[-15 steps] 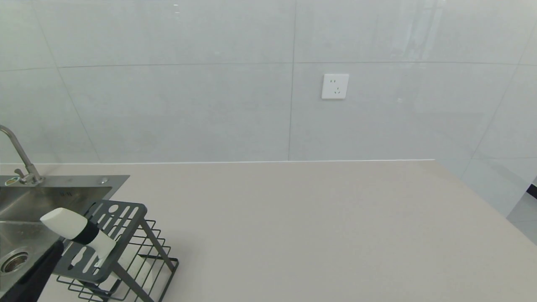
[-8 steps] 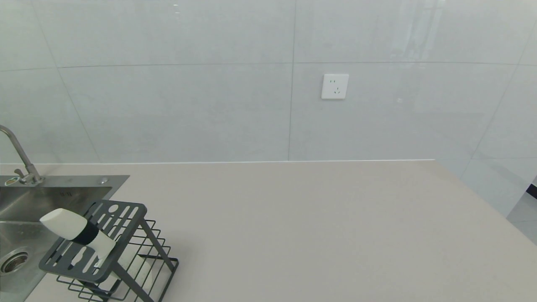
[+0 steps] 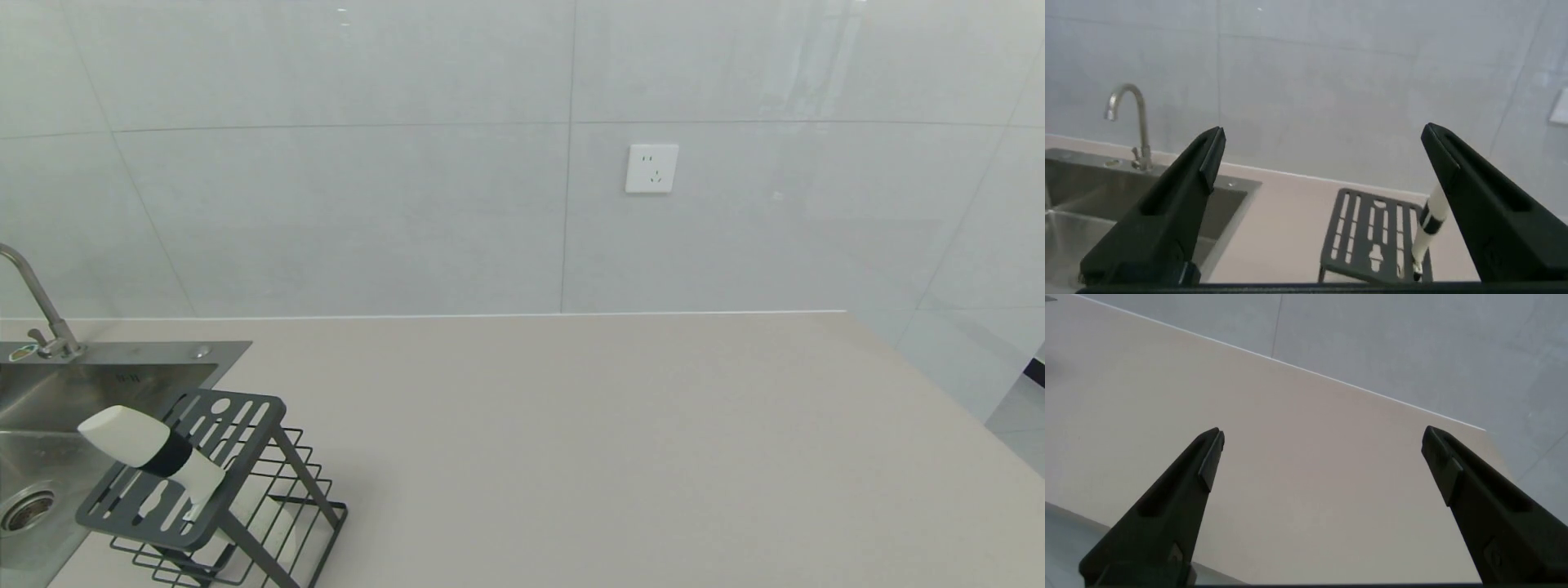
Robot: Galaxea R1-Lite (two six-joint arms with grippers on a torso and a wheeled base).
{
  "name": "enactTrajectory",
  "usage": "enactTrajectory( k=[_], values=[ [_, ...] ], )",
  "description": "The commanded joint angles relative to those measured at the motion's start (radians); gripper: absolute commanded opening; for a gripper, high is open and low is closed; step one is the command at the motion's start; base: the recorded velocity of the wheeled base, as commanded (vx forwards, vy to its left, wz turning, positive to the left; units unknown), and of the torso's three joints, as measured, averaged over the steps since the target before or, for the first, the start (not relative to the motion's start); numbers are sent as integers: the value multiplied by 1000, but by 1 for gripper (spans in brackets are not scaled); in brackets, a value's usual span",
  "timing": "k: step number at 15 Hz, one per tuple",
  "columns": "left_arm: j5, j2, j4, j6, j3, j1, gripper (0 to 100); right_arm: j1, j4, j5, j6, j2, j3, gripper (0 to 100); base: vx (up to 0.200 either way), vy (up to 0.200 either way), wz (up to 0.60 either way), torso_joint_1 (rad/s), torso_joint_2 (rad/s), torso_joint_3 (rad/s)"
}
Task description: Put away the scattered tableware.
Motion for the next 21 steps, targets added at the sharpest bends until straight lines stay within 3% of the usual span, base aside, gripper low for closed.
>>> enactTrajectory(
  k=[1,2,5,8,9,12,13,14,15,16,18,19,21],
  values=[
    [0,-29,-1,7,-23,97,100,14,0,2,0,3,0,100,0,0,0,0,0,0],
    [0,-50,-1,7,-26,146,100,16,0,2,-2,6,0,100,0,0,0,0,0,0],
    [-6,-122,6,8,-7,220,100,20,0,2,-2,6,0,100,0,0,0,0,0,0],
    [-137,-187,-49,-4,243,247,100,22,-1,0,0,-3,0,100,0,0,0,0,0,0],
    [-152,-185,-158,-13,344,247,100,22,-1,0,1,-14,0,100,0,0,0,0,0,0],
    [-316,-185,-50,-71,356,247,100,45,-1,0,-2,-17,0,100,0,0,0,0,0,0],
    [-379,-185,5,-71,356,247,100,73,-1,0,-2,-15,-2,100,0,0,0,0,0,0],
    [-474,-185,127,-73,356,249,100,103,-1,0,-3,-15,1,100,0,0,0,0,0,0],
    [-511,-185,135,-74,355,249,100,103,-1,-1,-5,-15,1,100,0,0,0,0,0,0],
    [-574,-185,124,-33,355,247,100,103,-1,-4,-2,-15,1,100,0,0,0,0,0,0],
    [-551,-185,141,41,356,250,100,103,-1,-17,1,-15,1,100,0,0,0,0,0,0],
    [-537,-185,154,59,356,249,100,102,0,-60,10,-14,1,100,0,0,0,0,0,0],
    [-523,-185,181,15,356,249,100,100,0,-100,17,9,1,100,0,0,0,0,0,0]
  ],
)
